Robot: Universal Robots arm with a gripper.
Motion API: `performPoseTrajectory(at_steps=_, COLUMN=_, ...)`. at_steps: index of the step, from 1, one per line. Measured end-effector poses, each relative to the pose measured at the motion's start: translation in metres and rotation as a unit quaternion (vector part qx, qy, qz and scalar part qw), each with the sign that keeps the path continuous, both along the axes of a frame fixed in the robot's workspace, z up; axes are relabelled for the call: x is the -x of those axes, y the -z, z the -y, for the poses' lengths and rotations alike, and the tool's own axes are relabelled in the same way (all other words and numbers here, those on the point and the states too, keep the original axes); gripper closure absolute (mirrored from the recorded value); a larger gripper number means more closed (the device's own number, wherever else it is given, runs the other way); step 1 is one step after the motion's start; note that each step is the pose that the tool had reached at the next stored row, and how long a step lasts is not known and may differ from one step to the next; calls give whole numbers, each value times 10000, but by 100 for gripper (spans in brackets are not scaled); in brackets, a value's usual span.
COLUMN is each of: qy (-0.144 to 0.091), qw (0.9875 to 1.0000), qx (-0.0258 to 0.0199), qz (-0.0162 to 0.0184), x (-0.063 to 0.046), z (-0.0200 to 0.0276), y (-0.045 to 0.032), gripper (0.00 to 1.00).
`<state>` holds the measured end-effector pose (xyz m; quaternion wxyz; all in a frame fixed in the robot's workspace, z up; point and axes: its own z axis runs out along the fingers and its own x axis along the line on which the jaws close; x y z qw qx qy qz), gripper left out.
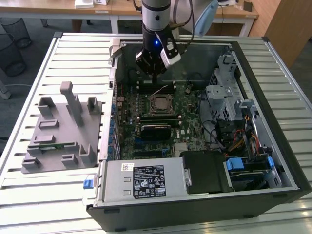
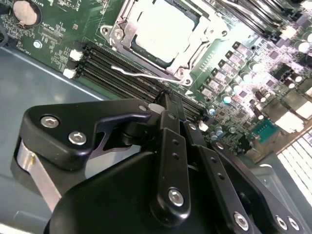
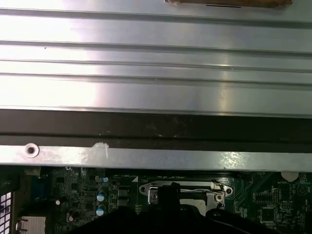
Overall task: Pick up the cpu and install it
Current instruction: 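Install the first cpu locking lever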
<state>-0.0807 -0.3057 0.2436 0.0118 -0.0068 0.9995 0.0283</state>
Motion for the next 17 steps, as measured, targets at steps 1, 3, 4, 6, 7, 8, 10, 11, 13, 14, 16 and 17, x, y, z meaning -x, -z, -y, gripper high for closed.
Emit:
performPoseTrajectory(at_steps=1, qy=0, qw=10000, qx=0, qz=0, x=-7, z=0, y=15, gripper=89)
performPoseTrajectory(at_steps=3, qy=0, qw=10000, qx=0, qz=0, x=-27, z=0, y=49, gripper=89)
performPoseTrajectory(at_steps=4, qy=0, qw=10000, qx=0, qz=0, x=-37, z=0, y=66, gripper=89)
performPoseTrajectory(at_steps=6, qy=0, qw=10000, qx=0, qz=0, x=-58, z=0, y=99, gripper=89)
performPoseTrajectory(at_steps=7, qy=0, qw=10000, qx=0, qz=0, x=-65, z=0, y=113, gripper=89)
performPoseTrajectory(at_steps=8, qy=0, qw=10000, qx=0, qz=0, x=-71, z=0, y=125, gripper=89)
performPoseTrajectory(at_steps=10, qy=0, qw=10000, qx=0, qz=0, x=-84, z=0, y=148, gripper=89)
performPoseTrajectory(at_steps=11, qy=0, qw=10000, qx=0, qz=0, x=-91, z=0, y=157, gripper=89)
performPoseTrajectory(at_steps=13, qy=0, qw=10000, qx=2, qz=0, x=-107, z=0, y=175, gripper=89)
performPoseTrajectory(at_steps=14, qy=0, qw=10000, qx=2, qz=0, x=-115, z=0, y=183, gripper=89)
performPoseTrajectory(at_steps=16, qy=0, qw=10000, qx=2, qz=0, x=-134, z=0, y=198, gripper=89)
performPoseTrajectory(at_steps=17, qy=0, qw=10000, qx=2, qz=0, x=-143, z=0, y=206, gripper=89)
